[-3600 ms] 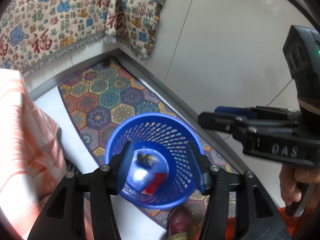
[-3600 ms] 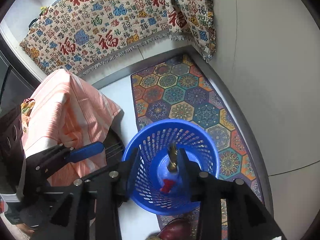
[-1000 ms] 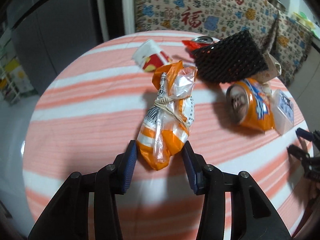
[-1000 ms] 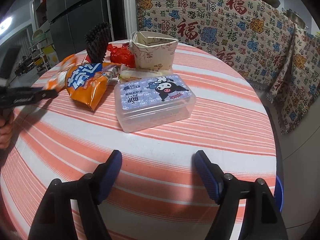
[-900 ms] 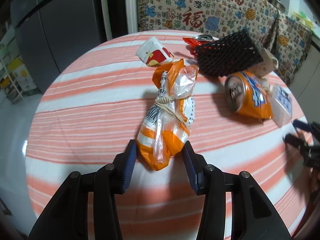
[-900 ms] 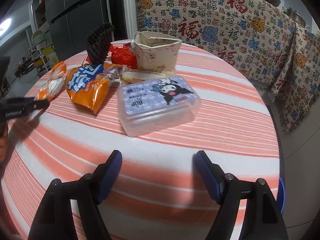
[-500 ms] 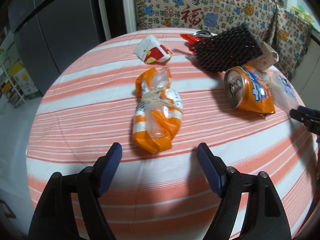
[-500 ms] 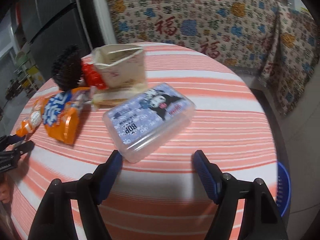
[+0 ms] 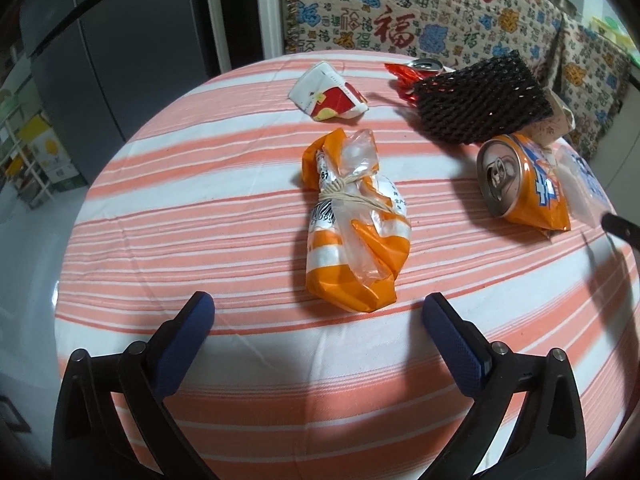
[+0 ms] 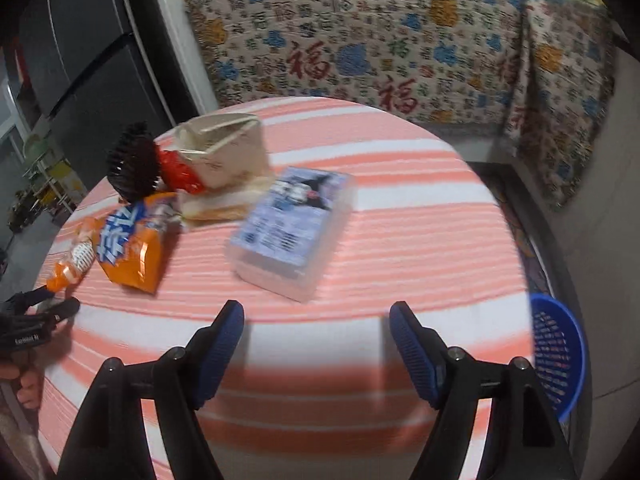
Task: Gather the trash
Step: 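Grasp the orange-white snack bag with the left tool while the right tool grasps the clear plastic box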
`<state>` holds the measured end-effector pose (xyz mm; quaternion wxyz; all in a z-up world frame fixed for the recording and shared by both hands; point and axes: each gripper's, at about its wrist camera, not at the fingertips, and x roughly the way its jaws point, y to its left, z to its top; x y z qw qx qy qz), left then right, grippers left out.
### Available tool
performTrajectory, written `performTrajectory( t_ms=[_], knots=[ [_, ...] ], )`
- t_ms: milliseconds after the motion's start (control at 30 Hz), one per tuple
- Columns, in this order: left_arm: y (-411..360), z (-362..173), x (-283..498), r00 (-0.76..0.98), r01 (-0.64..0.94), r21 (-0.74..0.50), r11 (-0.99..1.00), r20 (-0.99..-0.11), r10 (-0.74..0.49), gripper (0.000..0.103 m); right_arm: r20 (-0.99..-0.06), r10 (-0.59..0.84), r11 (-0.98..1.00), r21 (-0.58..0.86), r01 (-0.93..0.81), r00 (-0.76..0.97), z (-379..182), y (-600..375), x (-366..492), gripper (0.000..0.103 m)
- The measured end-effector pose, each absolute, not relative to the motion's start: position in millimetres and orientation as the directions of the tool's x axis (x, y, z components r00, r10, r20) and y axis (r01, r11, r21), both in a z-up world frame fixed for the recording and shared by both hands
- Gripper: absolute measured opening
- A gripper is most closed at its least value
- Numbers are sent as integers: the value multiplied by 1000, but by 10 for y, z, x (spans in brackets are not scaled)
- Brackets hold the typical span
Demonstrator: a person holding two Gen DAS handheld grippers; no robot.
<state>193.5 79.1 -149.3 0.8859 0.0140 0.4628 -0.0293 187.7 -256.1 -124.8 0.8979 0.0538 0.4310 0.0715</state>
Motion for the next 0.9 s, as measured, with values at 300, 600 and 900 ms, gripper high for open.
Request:
performTrajectory(
  t_ms=[300,600,900],
  knots=[
    [706,-1484,2137,572,69,-6,998,-819,-45,102,-792,104,992,127,-5,601,-1369,-2307,2377,83],
    [779,-1476,2050,555,57,9,998,-832,-24,102,-821,-17,995,41,88,571,-1345,-2823,2166,78],
    [803,-1270,2045,600,74,-111,991,-789,-133,102,-756,74,983,166,81,650,-1134,-2615,2342,85]
  ],
)
